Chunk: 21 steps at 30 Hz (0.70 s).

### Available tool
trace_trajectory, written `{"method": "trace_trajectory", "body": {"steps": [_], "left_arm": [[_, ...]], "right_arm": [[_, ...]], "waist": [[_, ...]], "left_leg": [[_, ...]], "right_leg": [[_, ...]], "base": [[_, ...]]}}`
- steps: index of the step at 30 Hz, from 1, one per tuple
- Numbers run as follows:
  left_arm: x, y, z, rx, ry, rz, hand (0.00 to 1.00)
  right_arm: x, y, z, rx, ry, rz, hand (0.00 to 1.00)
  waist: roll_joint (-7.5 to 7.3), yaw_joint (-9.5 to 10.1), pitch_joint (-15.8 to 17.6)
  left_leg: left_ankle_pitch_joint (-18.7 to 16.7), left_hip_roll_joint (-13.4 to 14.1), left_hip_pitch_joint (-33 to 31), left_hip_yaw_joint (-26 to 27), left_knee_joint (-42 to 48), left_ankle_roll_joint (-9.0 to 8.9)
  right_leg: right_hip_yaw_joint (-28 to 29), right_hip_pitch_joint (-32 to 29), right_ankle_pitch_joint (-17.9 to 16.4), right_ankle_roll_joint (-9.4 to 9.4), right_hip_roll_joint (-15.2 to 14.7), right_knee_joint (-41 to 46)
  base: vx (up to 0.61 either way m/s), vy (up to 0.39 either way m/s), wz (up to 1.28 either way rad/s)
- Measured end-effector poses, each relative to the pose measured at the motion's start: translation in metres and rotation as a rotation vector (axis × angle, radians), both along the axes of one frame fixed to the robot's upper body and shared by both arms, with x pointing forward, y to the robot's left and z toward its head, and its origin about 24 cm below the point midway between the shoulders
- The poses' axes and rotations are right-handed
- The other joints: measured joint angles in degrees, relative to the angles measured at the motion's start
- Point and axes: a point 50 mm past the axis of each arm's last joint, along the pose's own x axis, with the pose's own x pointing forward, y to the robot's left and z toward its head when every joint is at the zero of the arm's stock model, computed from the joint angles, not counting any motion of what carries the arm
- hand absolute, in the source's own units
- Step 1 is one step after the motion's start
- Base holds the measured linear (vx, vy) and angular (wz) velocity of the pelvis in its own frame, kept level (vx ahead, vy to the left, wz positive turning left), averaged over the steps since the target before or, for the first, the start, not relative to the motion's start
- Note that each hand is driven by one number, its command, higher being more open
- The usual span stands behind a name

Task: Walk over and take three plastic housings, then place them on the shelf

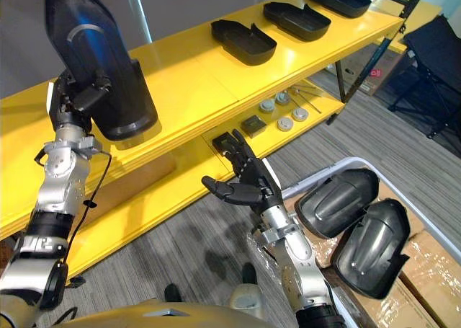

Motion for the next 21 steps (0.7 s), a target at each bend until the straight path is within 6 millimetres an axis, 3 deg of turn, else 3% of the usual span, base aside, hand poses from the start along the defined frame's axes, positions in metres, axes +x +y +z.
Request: {"method": "trace_trajectory", "body": {"steps": [2, 4, 8, 13, 16, 21], "left_arm": [[0.006, -0.001, 0.012, -0.001, -0.023, 0.014, 0.0], [0.014, -0.006, 0.037, -0.014, -0.079, 0.022, 0.0], [0.024, -0.006, 0.063, -0.047, -0.08, 0.037, 0.0], [0.031, -0.007, 0.07, -0.092, -0.019, 0.022, 0.0], [0.035, -0.004, 0.064, -0.136, 0.049, 0.048, 0.0], [0.038, -0.005, 0.084, -0.198, 0.013, 0.096, 0.0]], "right_arm": [[0.005, 0.005, 0.007, 0.004, -0.031, 0.021, 1.0], [0.009, 0.011, 0.021, 0.012, -0.085, 0.05, 1.0], [0.005, 0.029, 0.023, 0.025, -0.082, 0.12, 1.0], [-0.01, 0.045, 0.024, 0.055, -0.064, 0.177, 1.0], [-0.013, 0.053, 0.023, 0.079, -0.051, 0.174, 1.0], [-0.017, 0.059, 0.026, 0.103, -0.046, 0.161, 1.0]], "waist": [[-0.26, -0.6, 1.5], [-0.35, -1.38, 4.5], [-0.12, -2.36, 7.7], [0.47, -3.04, 10.5], [0.45, -3.04, 10.9], [0.32, -2.83, 13.3]], "left_leg": [[0.3, -0.1, -0.5, 0.3, 0.0, 0.21], [0.8, -0.3, -1.7, 0.6, 0.0, 0.52], [1.1, -0.2, -2.5, 1.7, 0.0, 0.7], [1.2, 0.1, -3.4, 2.4, 0.0, 0.65], [1.2, 0.5, -4.4, 3.1, 0.2, 0.58], [1.2, 0.8, -5.1, 3.0, 1.0, 0.58]], "right_leg": [[0.4, -0.7, 0.3, 0.02, -0.1, 0.2], [0.9, -2.4, 0.7, 0.25, -0.6, 0.7], [2.2, -4.6, 0.7, 0.29, -0.4, 2.2], [2.8, -6.0, 0.7, 0.3, -0.1, 2.7], [3.1, -7.4, 0.7, 0.29, 0.2, 3.2], [3.0, -7.9, 0.7, 0.24, 0.3, 3.8]], "base": [[-0.08, -0.002, -0.08], [-0.11, -0.004, -0.04], [-0.05, 0.0, -0.12], [-0.03, -0.014, -0.07], [-0.01, -0.016, -0.05], [-0.03, -0.004, 0.02]]}}
